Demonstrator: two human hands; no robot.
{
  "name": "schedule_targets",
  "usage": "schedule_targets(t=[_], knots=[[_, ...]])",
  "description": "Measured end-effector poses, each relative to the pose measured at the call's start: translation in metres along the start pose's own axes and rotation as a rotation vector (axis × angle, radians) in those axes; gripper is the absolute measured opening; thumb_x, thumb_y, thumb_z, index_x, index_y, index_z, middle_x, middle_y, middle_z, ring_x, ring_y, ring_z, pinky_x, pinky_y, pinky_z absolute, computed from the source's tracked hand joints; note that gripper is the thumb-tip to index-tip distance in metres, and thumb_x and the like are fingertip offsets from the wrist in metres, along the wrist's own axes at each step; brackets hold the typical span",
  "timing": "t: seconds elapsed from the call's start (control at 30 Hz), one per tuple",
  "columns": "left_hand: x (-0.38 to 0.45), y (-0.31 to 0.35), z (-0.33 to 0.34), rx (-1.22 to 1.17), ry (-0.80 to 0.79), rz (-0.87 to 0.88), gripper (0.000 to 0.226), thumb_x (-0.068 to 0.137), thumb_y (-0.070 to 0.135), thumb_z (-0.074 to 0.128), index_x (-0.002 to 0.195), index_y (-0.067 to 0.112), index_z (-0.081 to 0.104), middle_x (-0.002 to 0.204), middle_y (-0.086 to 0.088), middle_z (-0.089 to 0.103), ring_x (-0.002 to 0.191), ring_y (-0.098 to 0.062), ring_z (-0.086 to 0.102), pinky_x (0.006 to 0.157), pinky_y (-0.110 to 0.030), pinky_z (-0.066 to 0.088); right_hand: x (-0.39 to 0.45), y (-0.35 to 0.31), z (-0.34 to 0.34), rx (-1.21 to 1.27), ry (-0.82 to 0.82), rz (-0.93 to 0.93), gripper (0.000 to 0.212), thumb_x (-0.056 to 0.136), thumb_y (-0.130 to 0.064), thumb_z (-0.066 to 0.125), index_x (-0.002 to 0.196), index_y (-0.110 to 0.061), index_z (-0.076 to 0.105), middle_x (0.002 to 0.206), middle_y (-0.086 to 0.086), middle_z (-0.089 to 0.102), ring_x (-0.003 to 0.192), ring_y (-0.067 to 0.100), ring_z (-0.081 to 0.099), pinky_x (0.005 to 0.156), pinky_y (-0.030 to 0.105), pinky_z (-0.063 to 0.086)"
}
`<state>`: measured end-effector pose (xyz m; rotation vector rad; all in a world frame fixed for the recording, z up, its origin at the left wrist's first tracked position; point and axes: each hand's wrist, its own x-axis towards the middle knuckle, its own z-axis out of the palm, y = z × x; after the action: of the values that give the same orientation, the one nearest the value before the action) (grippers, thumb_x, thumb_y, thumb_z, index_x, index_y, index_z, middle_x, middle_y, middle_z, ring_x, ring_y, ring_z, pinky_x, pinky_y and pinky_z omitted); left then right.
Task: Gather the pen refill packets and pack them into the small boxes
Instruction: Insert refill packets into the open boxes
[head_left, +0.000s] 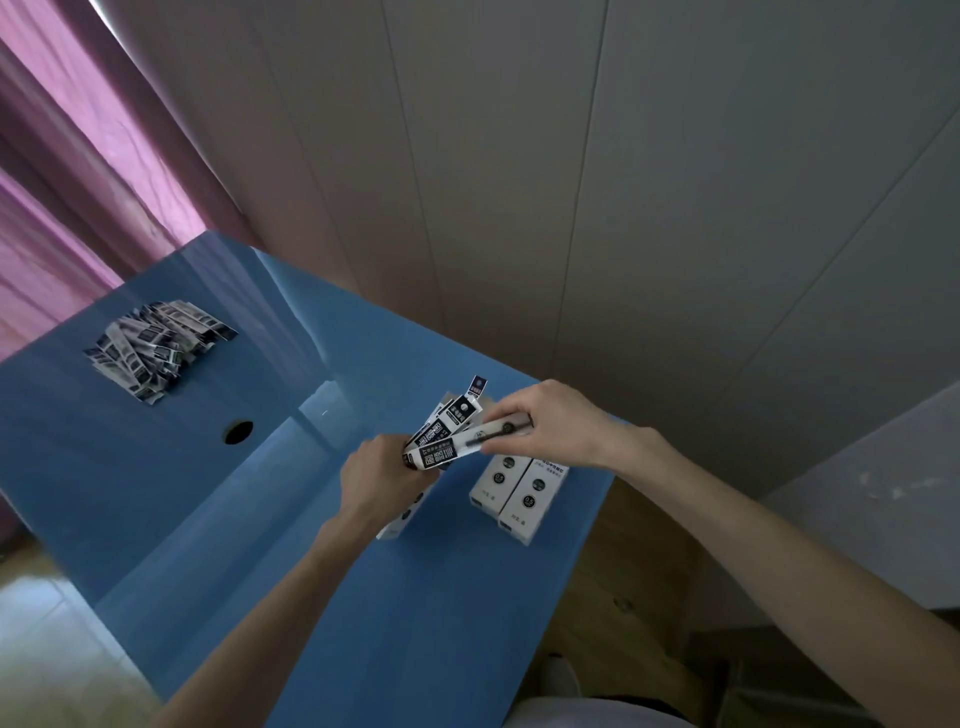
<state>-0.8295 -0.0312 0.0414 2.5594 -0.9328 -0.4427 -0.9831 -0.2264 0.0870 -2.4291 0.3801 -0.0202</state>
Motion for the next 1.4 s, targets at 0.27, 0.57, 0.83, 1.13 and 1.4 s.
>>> schedule_targets(t=[0.27,0.57,0.83,1.13,1.4], knots=[[0.001,-0.005,0.006,0.109,0.038,0.034,0.030,0.079,0.042,0.069,0.070,0.017,0.056,0.061,0.000,0.062,0.065,-0.029,0.060,0.052,-0.032,0.039,0.006,-0.012,0.020,-0.283,-0.051,-0.106,0.023,0.094,-0.052,0.065,0.104,-0.033,0.074,0.084,-0.011,0.068,0.077,0.011,0.063,0.069,0.036,0.050],[0.000,-0.014,0.014,0.143,0.038,0.046,0.032,0.081,0.050,0.063,0.073,0.020,0.057,0.063,0.002,0.061,0.062,-0.027,0.059,0.053,-0.032,0.042,0.001,-0.009,0.045,-0.132,-0.073,-0.041,0.018,0.097,-0.039,0.066,0.109,-0.027,0.073,0.094,-0.009,0.075,0.085,0.011,0.066,0.079,0.038,0.054],[-0.006,-0.008,0.017,0.026,0.024,0.036,0.032,0.077,0.056,0.064,0.079,0.023,0.064,0.064,0.006,0.063,0.064,-0.021,0.061,0.059,-0.034,0.050,-0.016,0.015,0.039,-0.030,-0.054,0.028,0.012,0.099,-0.035,0.064,0.101,-0.028,0.074,0.086,-0.015,0.074,0.079,0.003,0.066,0.074,0.033,0.054],[-0.018,-0.001,0.014,-0.349,0.074,0.017,0.026,0.076,0.019,0.073,0.074,0.044,0.066,0.066,0.010,0.069,0.066,-0.017,0.067,0.056,-0.039,0.055,-0.032,0.029,0.011,0.895,0.376,0.295,0.016,0.096,-0.024,0.070,0.105,-0.013,0.077,0.091,0.011,0.075,0.072,0.030,0.066,0.063,0.030,0.058],[-0.033,0.005,0.019,-0.477,0.075,0.083,0.043,0.079,0.010,0.078,0.081,0.053,0.069,0.082,0.026,0.074,0.076,-0.003,0.071,0.069,-0.044,0.062,0.005,-0.002,0.004,1.189,0.582,0.364,0.016,0.097,-0.021,0.070,0.105,-0.010,0.077,0.087,0.009,0.073,0.074,0.019,0.067,0.072,0.037,0.057]])
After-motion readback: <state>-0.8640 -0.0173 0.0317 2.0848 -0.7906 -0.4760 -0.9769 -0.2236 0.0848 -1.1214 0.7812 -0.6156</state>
